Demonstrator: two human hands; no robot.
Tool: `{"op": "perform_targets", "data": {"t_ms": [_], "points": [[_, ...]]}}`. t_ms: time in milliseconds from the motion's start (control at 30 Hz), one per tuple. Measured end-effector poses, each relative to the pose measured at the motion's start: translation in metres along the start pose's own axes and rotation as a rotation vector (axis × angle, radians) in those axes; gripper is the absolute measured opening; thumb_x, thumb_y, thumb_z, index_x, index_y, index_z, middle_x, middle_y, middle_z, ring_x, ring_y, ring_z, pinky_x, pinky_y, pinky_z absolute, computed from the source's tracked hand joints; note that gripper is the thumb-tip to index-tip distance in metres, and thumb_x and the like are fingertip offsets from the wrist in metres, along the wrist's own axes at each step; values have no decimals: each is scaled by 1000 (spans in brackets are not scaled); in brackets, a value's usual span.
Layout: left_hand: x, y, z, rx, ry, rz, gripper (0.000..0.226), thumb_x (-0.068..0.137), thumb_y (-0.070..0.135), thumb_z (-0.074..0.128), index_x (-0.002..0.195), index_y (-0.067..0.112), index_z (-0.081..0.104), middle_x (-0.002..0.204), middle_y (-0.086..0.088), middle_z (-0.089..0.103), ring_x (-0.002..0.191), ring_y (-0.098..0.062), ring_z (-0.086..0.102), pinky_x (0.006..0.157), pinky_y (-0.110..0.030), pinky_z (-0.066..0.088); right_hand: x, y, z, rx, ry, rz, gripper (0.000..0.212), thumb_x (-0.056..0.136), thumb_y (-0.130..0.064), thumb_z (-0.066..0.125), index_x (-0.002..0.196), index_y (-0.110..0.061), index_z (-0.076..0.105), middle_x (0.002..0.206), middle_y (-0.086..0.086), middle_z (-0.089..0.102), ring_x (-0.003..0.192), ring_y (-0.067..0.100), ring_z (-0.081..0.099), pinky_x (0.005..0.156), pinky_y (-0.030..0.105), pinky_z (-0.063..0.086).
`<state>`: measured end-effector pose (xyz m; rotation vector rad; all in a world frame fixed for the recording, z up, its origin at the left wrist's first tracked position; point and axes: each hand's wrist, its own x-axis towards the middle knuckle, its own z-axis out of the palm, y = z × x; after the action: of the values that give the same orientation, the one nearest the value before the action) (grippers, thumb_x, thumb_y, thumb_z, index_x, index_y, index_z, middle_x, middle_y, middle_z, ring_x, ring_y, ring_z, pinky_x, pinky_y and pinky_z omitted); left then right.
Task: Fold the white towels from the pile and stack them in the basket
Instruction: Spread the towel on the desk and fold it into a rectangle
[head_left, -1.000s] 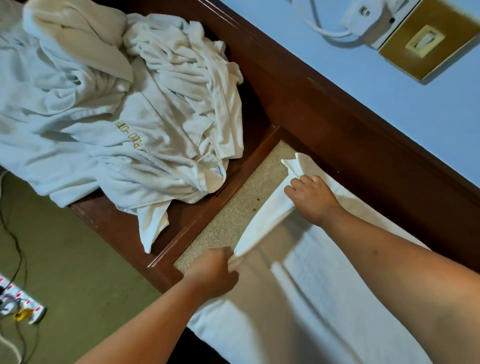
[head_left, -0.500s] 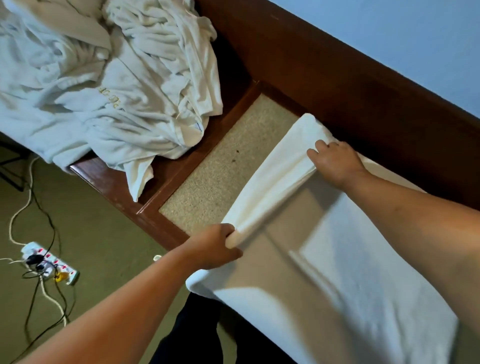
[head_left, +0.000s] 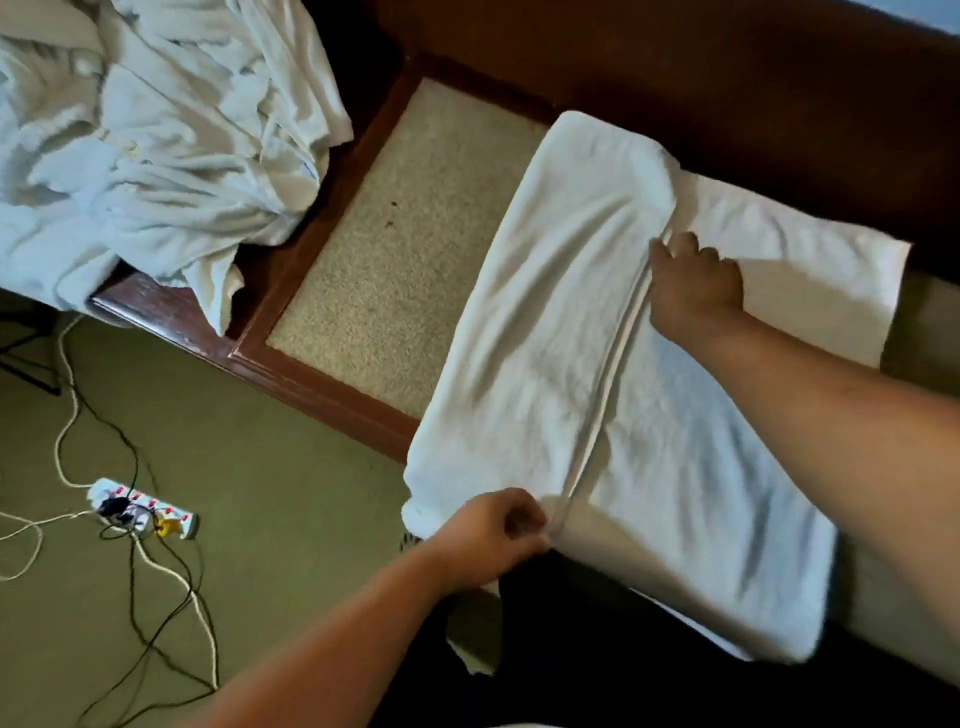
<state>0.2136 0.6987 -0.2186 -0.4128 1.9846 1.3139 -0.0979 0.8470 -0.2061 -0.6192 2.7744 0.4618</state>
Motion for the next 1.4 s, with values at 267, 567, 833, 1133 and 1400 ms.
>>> {"op": "perform_targets", "data": {"t_ms": [267, 567, 833, 1133, 1400], "points": [[-22, -102, -36, -57, 388, -506, 68, 81, 42, 80, 131, 12, 46, 124, -10, 58, 100, -24, 64, 77, -35, 55, -245, -112, 42, 837, -370, 314, 33, 91, -43, 55, 71, -19, 50, 69, -3, 56, 74, 26, 59, 59, 32, 41], [-9, -130, -33, -156, 240, -145, 38, 89, 38, 75, 113, 12, 63, 105, -4, 71, 98, -23, 69, 81, -35, 56, -287, -213, 107, 1501, -160, 919, 28, 83, -38, 76, 84, -13, 63, 87, 4, 64, 86, 26, 64, 66, 27, 39], [-64, -162, -38, -194, 190, -87, 37, 88, 35, 76, 113, 10, 65, 99, -8, 74, 87, -26, 71, 69, -39, 60, -343, -220, 103, 1498, 34, 800, 24, 87, -25, 71, 89, -12, 52, 79, -2, 52, 74, 18, 50, 61, 32, 36], [-84, -172, -35, -198, 201, -44, 19, 90, 27, 76, 102, 16, 66, 97, -7, 75, 90, -29, 72, 64, -35, 56, -365, -230, 114, 1678, 129, 918, 10, 96, -24, 62, 101, -15, 59, 94, 8, 70, 68, 23, 63, 66, 43, 58], [-88, -180, -42, -286, 140, -82, 20, 92, 17, 73, 109, 8, 67, 93, -9, 74, 64, -14, 66, 53, -27, 45, -388, -246, 110, 1295, 222, 818, 5, 99, -15, 53, 100, -19, 52, 85, -5, 64, 77, 20, 62, 69, 35, 49]]}}
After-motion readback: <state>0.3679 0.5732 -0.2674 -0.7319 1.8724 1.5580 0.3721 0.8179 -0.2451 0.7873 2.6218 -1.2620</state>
